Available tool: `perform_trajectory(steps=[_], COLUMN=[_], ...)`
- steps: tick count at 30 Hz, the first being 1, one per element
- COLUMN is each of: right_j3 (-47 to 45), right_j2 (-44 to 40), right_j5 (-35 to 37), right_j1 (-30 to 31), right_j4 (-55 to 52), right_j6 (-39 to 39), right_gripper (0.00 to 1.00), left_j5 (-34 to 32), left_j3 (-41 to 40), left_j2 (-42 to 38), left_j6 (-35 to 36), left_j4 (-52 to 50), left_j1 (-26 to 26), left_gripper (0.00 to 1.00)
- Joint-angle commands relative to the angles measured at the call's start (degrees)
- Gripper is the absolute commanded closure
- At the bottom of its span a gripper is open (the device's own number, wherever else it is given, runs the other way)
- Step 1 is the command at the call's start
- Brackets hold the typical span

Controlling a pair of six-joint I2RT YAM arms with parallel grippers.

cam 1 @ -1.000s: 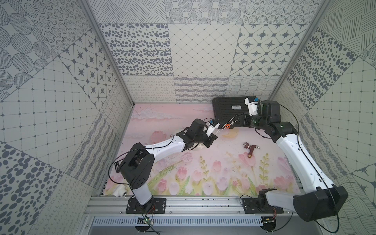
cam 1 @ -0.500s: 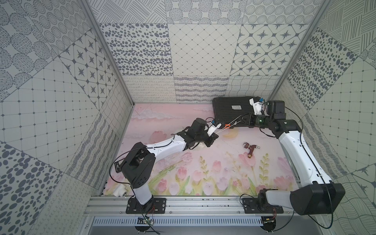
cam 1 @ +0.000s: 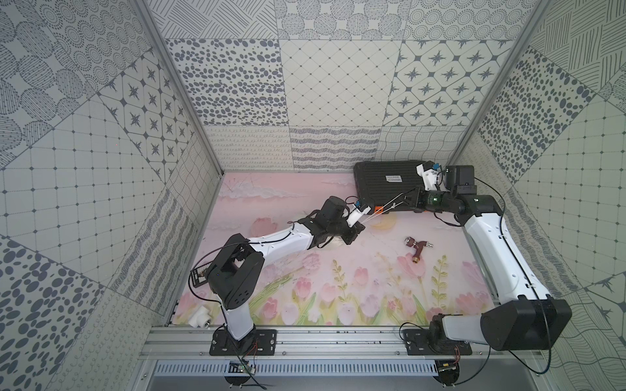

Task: Close the soil bag
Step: Frap the soil bag at the center of the board.

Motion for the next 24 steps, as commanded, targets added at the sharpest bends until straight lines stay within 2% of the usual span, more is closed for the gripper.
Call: perform_trajectory(steps=[1,8,15,24], right_j3=[7.71,7.88,7.71,8.93], right_j2=[-2.18,-1.94,-2.11,-3.0], right_j5=[13.85,13.6,13.48,11.96], right_j1=[-7.36,-7.45,-8.91,-14.38], right_j4=[24.32,24.33,24.19,24.12], right_j6=[-0.22,-0.7,-0.4,0.83], right_gripper=[1.0,1.0,1.0,1.0], left_j5=[-11.43,-12.48,-14.44,-15.37], left_j3=[-2.62,-3.05,-3.42,-3.28], left_j2=[2.21,0.61,1.81,4.33], left_j6=[-0.24,-0.59,-1.34,-1.99], left_j4=[-48.63,-49.16,-51.02,-53.54], left_j1=[0.38,0.39,0.36,0.39], left_gripper=[0.92,0.89,0.92,0.92])
